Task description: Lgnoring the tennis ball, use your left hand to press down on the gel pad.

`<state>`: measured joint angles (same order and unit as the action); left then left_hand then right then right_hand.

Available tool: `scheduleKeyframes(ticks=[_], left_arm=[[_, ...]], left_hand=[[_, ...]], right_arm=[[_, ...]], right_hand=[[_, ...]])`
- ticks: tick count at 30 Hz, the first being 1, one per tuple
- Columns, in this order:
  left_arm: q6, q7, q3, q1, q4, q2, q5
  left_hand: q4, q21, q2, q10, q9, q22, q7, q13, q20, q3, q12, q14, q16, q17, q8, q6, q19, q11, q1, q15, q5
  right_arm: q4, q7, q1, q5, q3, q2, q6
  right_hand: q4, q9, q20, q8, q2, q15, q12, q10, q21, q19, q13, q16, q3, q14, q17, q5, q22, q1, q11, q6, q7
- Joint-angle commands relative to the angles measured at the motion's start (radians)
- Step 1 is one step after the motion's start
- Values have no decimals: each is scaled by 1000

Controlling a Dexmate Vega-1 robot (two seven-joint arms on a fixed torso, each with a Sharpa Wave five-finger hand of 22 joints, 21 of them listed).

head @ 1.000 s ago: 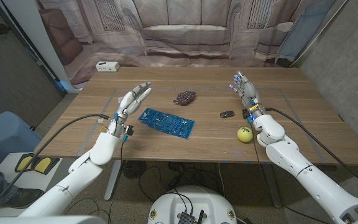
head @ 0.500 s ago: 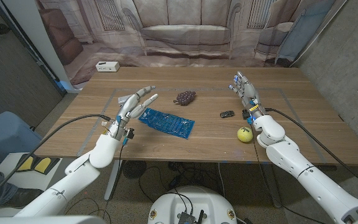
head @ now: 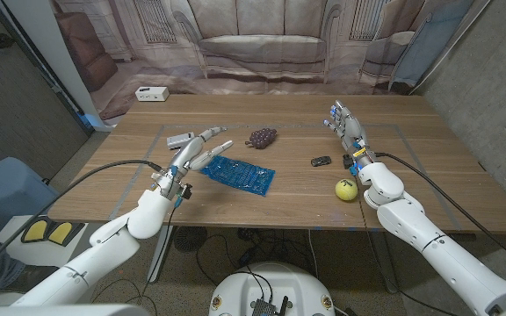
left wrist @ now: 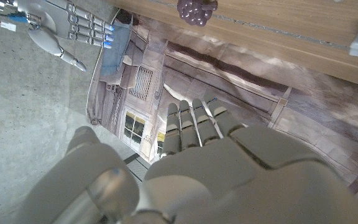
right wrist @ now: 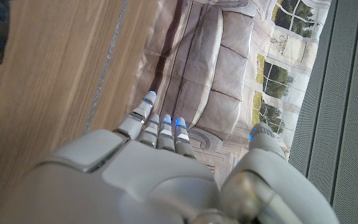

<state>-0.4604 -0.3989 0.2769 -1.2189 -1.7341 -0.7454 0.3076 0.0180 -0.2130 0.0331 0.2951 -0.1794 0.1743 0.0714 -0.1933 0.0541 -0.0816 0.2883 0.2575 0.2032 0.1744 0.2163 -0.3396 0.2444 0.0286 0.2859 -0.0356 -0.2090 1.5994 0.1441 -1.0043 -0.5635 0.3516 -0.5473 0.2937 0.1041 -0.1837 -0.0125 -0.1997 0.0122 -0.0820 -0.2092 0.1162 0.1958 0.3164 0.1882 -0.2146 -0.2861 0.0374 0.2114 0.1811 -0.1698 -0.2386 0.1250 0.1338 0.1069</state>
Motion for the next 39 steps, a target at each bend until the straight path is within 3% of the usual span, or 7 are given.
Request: scheduleKeyframes(ticks=[1,15,18,20,21,26,39], left_arm=[[115,47,40,16,-68,-52,53],[212,113,99,53,-124,-94,84],[229,110,105,55,-130,-98,88],[237,96,109,56,-131,-95,96],[243,91,112,56,-133,-95,103],[278,109,125,64,-149,-108,112],[328,177,165,102,-175,-140,119]], left_hand=[[6,3,2,7,-2,2,-1,-1,5,0,-4,7,-3,4,-1,-5,4,4,11,1,3],[4,5,4,13,-3,3,-2,-2,8,3,-8,13,-3,5,-5,-8,6,1,6,2,5],[2,0,4,23,-3,3,-7,-2,20,6,-9,28,0,5,-6,-12,22,-1,1,6,7],[-2,-7,4,45,-3,6,-20,-3,62,10,-9,48,3,6,-3,-34,49,-15,-8,13,9],[-3,-5,6,49,-3,8,-19,-3,65,12,-12,59,4,6,8,-75,49,-13,-13,14,10],[-5,-20,9,123,-2,13,-10,-3,48,17,0,120,16,7,29,-177,95,-19,-22,18,10],[-5,-24,9,179,-3,13,-10,-4,35,21,6,162,18,6,20,-198,125,-19,-27,20,11]], right_arm=[[29,15,-24,-1,-12,-11,-3],[31,21,-45,-3,-23,-13,11],[31,26,-46,-3,-24,-9,11],[25,26,-45,-3,-24,-5,18],[20,20,-43,-1,-23,-5,24],[15,11,-42,-9,-23,-2,28],[36,29,-61,-5,-33,-11,24]], right_hand=[[4,-4,5,2,8,-6,5,8,0,5,3,-3,4,6,4,-1,-2,5,6,9,3],[5,-4,6,2,9,-8,5,10,0,5,3,-2,6,7,4,-1,-2,5,5,11,3],[6,-4,7,2,9,-9,5,10,-1,4,3,-3,6,8,4,-1,-2,5,5,11,2],[6,-4,9,2,9,-7,5,11,0,5,3,-2,7,8,4,-1,-2,5,4,12,1],[6,-4,9,2,9,-7,5,11,0,6,3,-3,7,9,4,-1,-2,5,2,12,1],[7,-4,-3,2,12,-3,6,11,3,14,3,-2,6,9,4,0,-2,3,1,12,2],[10,-4,-7,2,18,-3,7,10,1,12,3,-1,4,7,3,1,-2,-3,4,12,4]])
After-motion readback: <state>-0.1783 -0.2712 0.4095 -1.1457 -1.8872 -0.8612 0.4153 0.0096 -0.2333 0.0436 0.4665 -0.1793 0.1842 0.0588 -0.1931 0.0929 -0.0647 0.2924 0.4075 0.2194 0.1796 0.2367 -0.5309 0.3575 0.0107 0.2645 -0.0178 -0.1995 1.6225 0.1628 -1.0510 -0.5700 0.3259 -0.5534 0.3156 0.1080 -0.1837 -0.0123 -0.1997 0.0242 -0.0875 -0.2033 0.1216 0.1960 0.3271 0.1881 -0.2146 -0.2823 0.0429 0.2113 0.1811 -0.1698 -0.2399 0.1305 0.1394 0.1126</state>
